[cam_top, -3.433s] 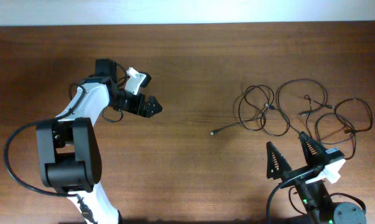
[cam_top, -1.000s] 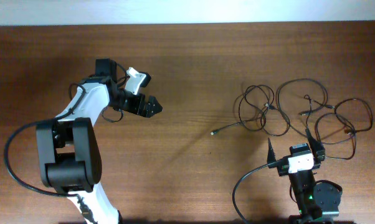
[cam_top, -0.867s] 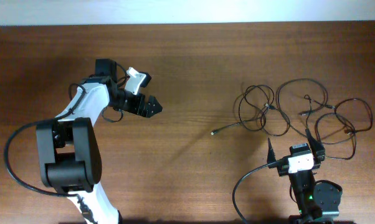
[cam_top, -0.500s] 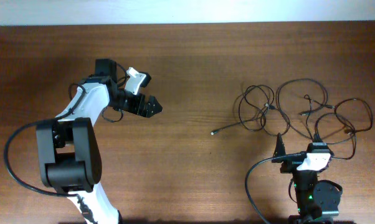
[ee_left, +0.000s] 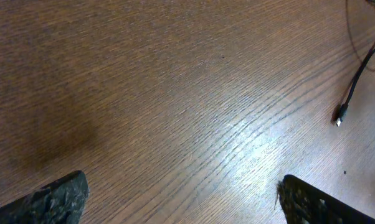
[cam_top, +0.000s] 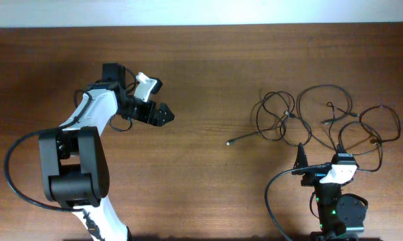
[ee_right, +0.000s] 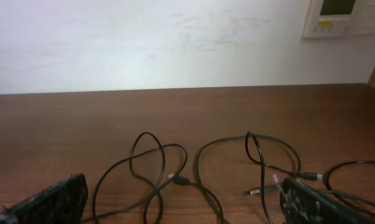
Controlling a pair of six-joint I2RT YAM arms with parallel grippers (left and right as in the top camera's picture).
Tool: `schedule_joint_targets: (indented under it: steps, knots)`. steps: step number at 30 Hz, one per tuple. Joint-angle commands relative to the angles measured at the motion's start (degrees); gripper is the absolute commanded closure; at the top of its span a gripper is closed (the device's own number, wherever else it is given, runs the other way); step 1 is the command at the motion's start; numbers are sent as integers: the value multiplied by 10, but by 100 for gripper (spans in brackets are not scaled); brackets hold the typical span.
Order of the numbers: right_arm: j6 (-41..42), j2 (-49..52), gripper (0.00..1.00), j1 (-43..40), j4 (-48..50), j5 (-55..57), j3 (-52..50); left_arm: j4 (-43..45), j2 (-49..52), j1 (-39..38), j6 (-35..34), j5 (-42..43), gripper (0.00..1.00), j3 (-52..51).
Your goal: Untangle cables
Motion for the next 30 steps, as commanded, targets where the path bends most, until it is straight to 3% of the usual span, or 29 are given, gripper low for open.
schedule_joint_targets:
  steps: [1, 15, 16, 17, 18, 20, 26, 30]
  knots:
    - [3, -7, 1, 3, -3, 16, -3, 1, -1, 1, -3, 1, 1, -1]
    - [3, -7, 2, 3, -3, 16, -3, 1, -165, 2, -3, 1, 1, -1]
    - [3, -7, 2, 3, -3, 16, -3, 0, -171, 2, 0, -15, 1, -1]
    - [3, -7, 2, 3, -3, 16, -3, 0, -175, 2, -1, -70, 1, -1]
    - [3, -7, 1, 3, -3, 16, -3, -5, -186, 2, -1, -180, 1, -1]
    - [3, -7, 2, 3, -3, 16, -3, -6, -203, 2, -1, -256, 1, -1]
    - [3, -7, 2, 3, -3, 16, -3, -5, -223, 2, -1, -232, 1, -7]
    - [3, -7, 1, 3, -3, 16, -3, 57, -223, 2, -1, -219, 1, -90]
